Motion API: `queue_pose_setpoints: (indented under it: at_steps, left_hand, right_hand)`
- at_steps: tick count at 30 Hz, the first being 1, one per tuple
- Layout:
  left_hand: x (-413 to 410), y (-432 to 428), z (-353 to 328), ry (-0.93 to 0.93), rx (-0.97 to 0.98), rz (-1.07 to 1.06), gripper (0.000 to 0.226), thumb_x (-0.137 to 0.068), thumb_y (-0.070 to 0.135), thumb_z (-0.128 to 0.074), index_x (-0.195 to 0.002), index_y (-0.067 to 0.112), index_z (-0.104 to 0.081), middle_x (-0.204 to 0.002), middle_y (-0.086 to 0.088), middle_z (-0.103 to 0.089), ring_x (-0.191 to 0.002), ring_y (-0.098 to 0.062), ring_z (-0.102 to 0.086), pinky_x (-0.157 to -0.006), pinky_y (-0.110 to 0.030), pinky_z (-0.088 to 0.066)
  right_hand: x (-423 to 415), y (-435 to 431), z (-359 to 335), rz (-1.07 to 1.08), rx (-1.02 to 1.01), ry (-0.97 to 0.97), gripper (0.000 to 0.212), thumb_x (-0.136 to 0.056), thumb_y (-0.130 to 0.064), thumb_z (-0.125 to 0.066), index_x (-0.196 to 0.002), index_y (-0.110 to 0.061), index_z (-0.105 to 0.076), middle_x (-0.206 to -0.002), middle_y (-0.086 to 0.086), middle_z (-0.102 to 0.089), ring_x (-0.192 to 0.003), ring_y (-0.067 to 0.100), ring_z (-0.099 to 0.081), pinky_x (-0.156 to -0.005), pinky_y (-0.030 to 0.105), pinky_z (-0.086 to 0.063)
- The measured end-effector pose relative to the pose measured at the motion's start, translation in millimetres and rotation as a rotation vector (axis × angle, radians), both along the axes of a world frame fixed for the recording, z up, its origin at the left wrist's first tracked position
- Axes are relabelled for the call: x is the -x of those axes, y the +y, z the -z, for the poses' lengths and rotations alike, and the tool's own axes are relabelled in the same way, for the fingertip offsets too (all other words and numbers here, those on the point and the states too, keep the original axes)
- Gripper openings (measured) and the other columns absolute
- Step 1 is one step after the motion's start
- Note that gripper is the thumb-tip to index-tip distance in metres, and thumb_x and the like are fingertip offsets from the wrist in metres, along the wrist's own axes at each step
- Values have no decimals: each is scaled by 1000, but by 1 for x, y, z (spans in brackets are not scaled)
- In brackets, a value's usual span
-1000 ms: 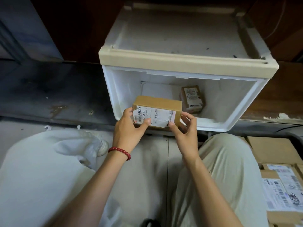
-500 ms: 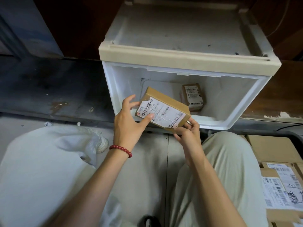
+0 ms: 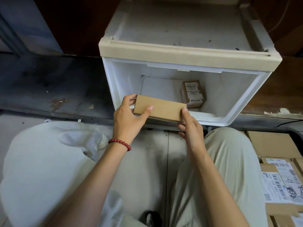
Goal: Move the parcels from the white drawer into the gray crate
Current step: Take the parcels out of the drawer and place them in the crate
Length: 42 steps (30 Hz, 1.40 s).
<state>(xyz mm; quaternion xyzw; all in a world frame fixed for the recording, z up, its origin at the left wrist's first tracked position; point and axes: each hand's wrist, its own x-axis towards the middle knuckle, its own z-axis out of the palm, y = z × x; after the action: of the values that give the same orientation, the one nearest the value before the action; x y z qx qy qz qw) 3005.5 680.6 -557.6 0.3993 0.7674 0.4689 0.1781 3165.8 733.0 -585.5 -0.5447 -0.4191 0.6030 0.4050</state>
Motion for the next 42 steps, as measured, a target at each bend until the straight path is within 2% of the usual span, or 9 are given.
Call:
queue_pose_setpoints:
  at_steps: [3,10,15,19,23,27,31,37,42]
  left_hand:
    - [3,0,-1,-15,2,-26,49,-79,45,-72,-122,29,-55,-116,12,-59,-95,-9,-58,-74,-13,-44]
    - [6,-1,-2,22,27,-34,49,-80,51,-68,-123,31,-55,-115,10,-58,-103,-14,-58,-81,-25,-46]
    - [-2,-1,1,37,33,-12,52,-78,50,-71,-116,25,-48,-116,13,-50,-105,-11,-52,-79,-19,-40]
    - [-8,0,2,73,26,19,62,-77,45,-74,-125,21,-42,-122,7,-43,-102,-2,-43,-64,3,-33]
    - [-9,0,0,59,-42,16,71,-75,41,-76,-133,23,-40,-118,8,-35,-106,-6,-48,-67,8,-33]
    - [-19,-3,-11,41,-176,15,70,-75,38,-78,-133,24,-43,-118,7,-36,-106,0,-50,-74,5,-37]
    - [-38,-1,-32,73,-295,111,71,-72,42,-78,-131,20,-45,-119,3,-43,-104,18,-42,-78,1,-38]
    - [-99,21,-51,21,-340,306,75,-69,53,-75,-130,22,-45,-125,0,-46,-108,8,-47,-82,-3,-41]
    - [-161,47,-71,-3,-319,530,74,-72,46,-76,-134,23,-42,-129,0,-46,-109,3,-50,-79,-3,-46]
  right_hand:
    - [0,0,3,4,4,-32,32,-92,-51,-55,-75,-24,-59,-75,-8,-57,-79,13,-57,-63,23,-41]
    - [3,1,8,0,-4,-89,35,-93,-51,-52,-78,-21,-61,-75,-3,-62,-86,19,-66,-75,29,-51]
    - [6,-1,5,5,-30,2,32,-91,-56,-52,-103,-27,-56,-108,-9,-64,-106,13,-61,-85,33,-53]
    - [5,-1,5,0,-56,50,29,-90,-49,-59,-110,-29,-52,-122,-7,-62,-102,5,-59,-89,34,-50]
    - [3,-3,2,-6,-141,59,32,-81,-48,-65,-108,-38,-53,-121,-11,-60,-111,9,-59,-101,42,-47]
    - [-4,-5,-20,0,-212,85,22,-91,-33,-64,-108,-35,-51,-116,-17,-57,-93,-6,-59,-91,33,-49]
    - [-41,-12,-51,30,-299,87,31,-89,-28,-65,-116,-25,-52,-121,-8,-60,-99,3,-64,-85,32,-53]
    - [-106,-22,-75,231,-321,153,40,-83,-30,-72,-117,-21,-53,-123,2,-61,-114,21,-62,-96,50,-51]
    - [-171,-29,-91,417,-366,90,40,-86,-28,-70,-119,-17,-51,-125,4,-59,-112,18,-62,-91,44,-55]
